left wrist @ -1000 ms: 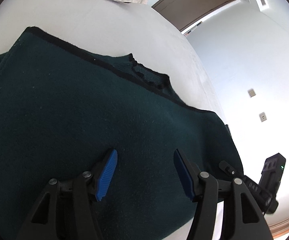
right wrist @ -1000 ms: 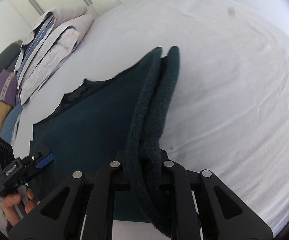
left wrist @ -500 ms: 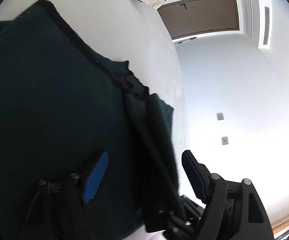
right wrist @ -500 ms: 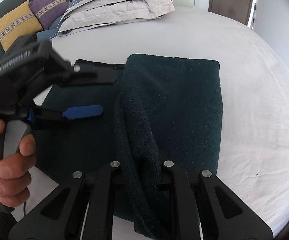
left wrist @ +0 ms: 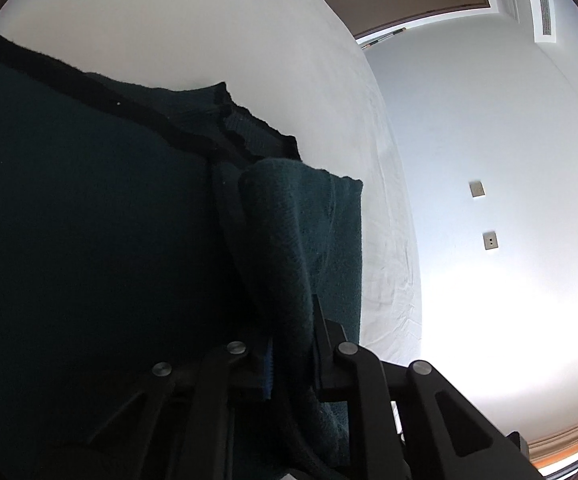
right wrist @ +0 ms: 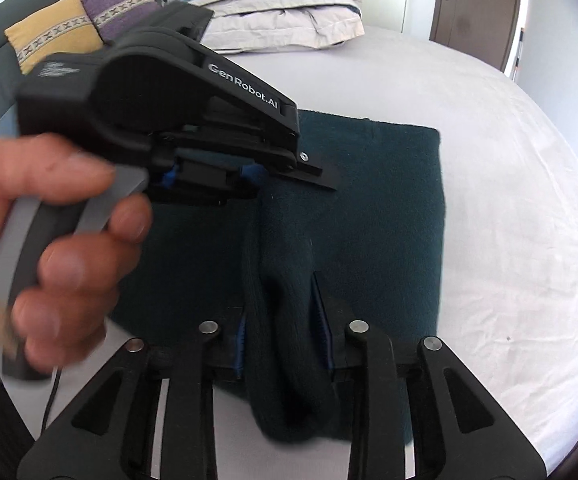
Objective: Fold small clothes
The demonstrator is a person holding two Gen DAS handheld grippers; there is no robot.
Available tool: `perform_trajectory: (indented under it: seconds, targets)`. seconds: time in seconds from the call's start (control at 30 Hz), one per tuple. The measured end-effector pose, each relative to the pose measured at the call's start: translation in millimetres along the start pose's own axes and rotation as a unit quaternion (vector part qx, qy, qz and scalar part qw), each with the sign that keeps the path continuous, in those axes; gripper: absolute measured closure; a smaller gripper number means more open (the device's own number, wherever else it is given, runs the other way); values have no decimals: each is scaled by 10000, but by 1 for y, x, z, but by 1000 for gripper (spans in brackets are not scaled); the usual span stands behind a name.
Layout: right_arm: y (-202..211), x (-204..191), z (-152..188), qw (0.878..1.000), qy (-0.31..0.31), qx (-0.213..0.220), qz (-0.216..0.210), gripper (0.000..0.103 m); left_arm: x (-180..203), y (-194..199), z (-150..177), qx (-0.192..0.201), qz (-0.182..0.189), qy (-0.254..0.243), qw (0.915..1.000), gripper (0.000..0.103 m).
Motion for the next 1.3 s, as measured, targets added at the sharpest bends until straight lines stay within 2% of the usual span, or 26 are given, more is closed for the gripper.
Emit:
perform_trajectory:
  seconds: [0.23, 0.33, 0.47, 0.63, 0.8, 0.93, 1.07, 1.3]
  targets:
    - [30, 5, 29, 9992, 45, 337, 208, 76, -8, 16, 2, 31, -27, 60, 10000, 89]
    - [42, -6, 25, 9969, 266, 632, 386, 93, -4, 21, 4, 13, -66, -41, 10000, 89]
    - [62, -32, 18, 9907, 702, 1063, 474, 95, 0, 34, 1, 33, -196, -238, 9995, 89]
    - [78, -65, 30, 9860, 1061, 1269, 188, 96, -4, 80, -14, 135, -460, -453, 9978, 90]
    - [83, -104, 23, 9795, 1387, 1453, -162, 96, -17, 117, -30, 246, -732, -542, 9955, 90]
    - [75, -128, 26, 9790, 1412, 1370, -539, 96, -33, 141, -37, 273, -888, -509, 9944, 90]
    - [68, -129, 29, 9795, 1401, 1205, -798, 96, -51, 152, -39, 276, -965, -430, 9940, 90]
    - [52, -129, 40, 9804, 1369, 1002, -1001, 95, -69, 165, -41, 339, -919, -371, 9945, 90]
Point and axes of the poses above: each gripper's, at about its wrist camera, not at the fingertips, and y roughly against the way its jaws point, x to its right, z to its underside, the point moved 8 cm from there along -y, roughly the way its jaws point, and after that the axes turned 15 degrees about z, right-handed, at the moved point
